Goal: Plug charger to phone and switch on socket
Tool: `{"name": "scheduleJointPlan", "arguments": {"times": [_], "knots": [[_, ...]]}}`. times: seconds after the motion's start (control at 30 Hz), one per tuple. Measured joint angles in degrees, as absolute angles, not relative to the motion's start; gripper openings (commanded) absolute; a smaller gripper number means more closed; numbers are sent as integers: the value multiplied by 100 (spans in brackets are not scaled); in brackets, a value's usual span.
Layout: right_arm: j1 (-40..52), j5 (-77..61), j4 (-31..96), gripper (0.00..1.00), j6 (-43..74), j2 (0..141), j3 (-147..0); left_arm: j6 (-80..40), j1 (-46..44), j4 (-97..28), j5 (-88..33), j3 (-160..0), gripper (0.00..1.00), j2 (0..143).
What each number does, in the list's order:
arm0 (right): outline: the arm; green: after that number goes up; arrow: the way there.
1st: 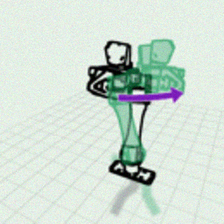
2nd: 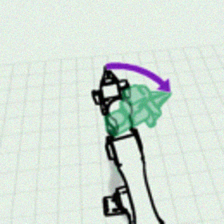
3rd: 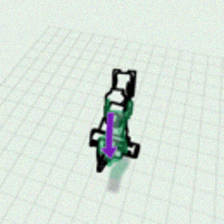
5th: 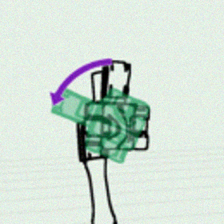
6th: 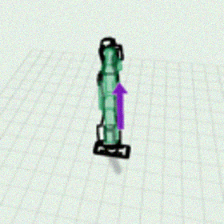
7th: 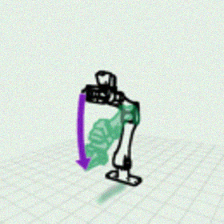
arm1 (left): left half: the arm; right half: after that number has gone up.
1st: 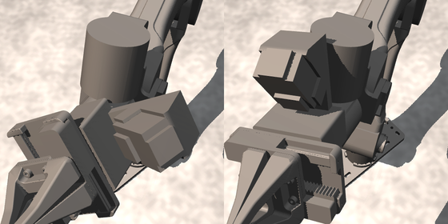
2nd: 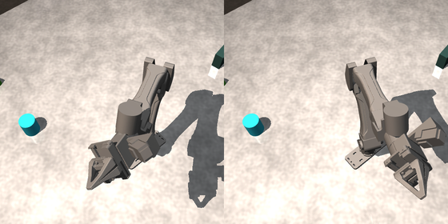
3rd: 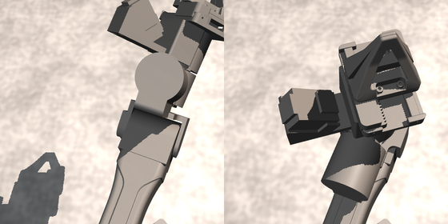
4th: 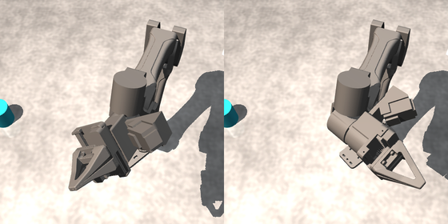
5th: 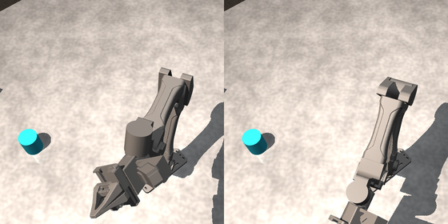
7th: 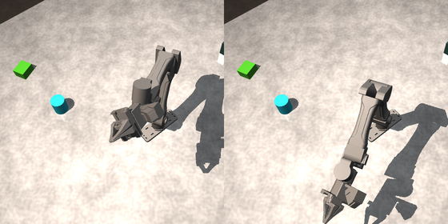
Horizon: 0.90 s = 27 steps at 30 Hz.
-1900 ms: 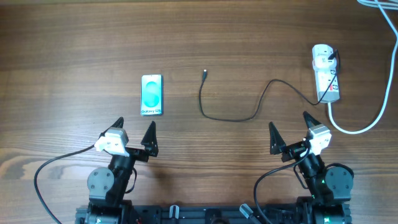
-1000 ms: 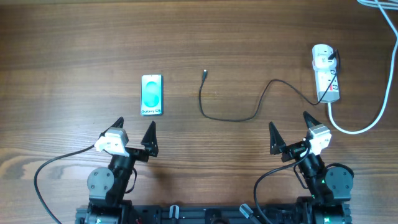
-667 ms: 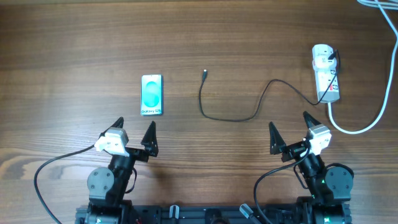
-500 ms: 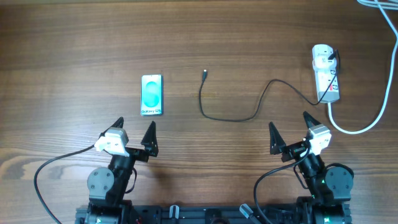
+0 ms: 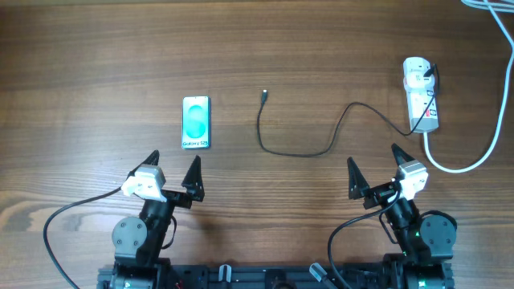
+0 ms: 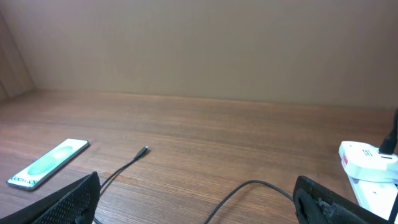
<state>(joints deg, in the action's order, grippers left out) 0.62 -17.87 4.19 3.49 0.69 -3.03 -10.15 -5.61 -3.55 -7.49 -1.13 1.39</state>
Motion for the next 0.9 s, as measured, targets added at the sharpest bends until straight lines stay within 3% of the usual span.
{"name": "scheduleJointPlan", "arguments": {"times": [0.57,0.9], "knots": [[62,-1747,421,100,355,172,-353,-941,-561,-370,-746,-244,100,377],[62,-1754,639,100,351,2008,-2187,-705,-561,-1059,-729,-2526,100,3118]]}}
